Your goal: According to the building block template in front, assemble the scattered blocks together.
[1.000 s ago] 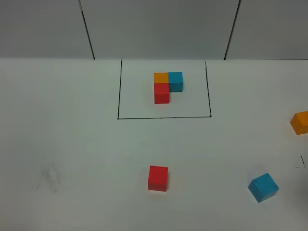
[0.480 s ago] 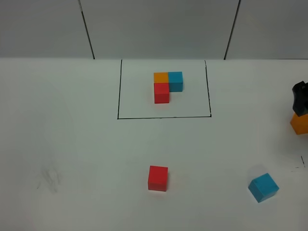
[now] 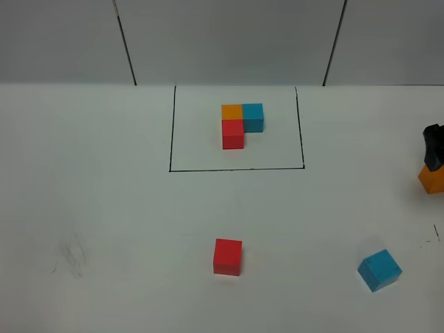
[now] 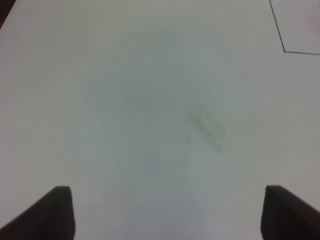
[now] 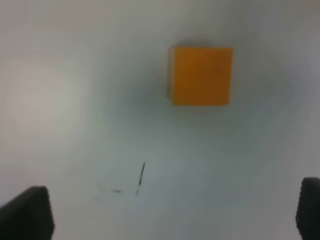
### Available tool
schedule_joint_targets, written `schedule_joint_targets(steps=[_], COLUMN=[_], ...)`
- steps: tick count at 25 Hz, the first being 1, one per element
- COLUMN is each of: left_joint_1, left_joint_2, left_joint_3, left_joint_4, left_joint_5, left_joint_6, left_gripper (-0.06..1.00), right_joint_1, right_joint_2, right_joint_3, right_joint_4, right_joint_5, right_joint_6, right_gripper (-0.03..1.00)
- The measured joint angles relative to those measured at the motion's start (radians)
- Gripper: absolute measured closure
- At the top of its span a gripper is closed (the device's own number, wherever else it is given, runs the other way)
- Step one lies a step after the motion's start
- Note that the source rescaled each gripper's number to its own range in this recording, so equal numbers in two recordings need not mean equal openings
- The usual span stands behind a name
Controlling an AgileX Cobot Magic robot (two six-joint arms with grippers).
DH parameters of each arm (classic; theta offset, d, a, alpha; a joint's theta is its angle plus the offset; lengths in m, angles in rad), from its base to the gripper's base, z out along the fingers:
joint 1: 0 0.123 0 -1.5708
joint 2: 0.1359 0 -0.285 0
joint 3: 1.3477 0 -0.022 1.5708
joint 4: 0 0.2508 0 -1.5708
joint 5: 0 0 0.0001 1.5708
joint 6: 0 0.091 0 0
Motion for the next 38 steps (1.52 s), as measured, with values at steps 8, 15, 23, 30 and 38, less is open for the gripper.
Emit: schedule_joint_targets(steps=[8, 15, 23, 30, 38], left_joint_1=[0.0, 0.0, 0.0, 0.0, 0.0], left_joint_2=[0.0, 0.0, 0.0, 0.0, 0.0], left_joint_3=[0.0, 0.0, 0.0, 0.0, 0.0], left_joint_4=[0.0, 0.0, 0.0, 0.0, 0.0], left_joint_5=[0.0, 0.0, 0.0, 0.0, 0.0], left_joint_6=[0.0, 0.0, 0.0, 0.0, 0.0], left_gripper=[0.29, 0.29, 0.29, 0.29, 0.29], right_joint_1=[-0.008, -0.038, -0.041, -0.041, -0.041], right_joint_2=[0.109, 0.169, 0.236, 0.282, 0.34], right_joint_3=[-0.061, -0.062, -0.072, -0.072, -0.072], right_joint_4=[0.004, 0.003, 0.004, 0.004, 0.025], right_joint_5=[-0.038, -0.091, -0.149, -0.192, -0.202], right_joint_6=[-0.048, -0.07, -0.085, -0.089, -0.104], right_gripper=[-0.02, -0.01, -0.01, -0.01, 0.08])
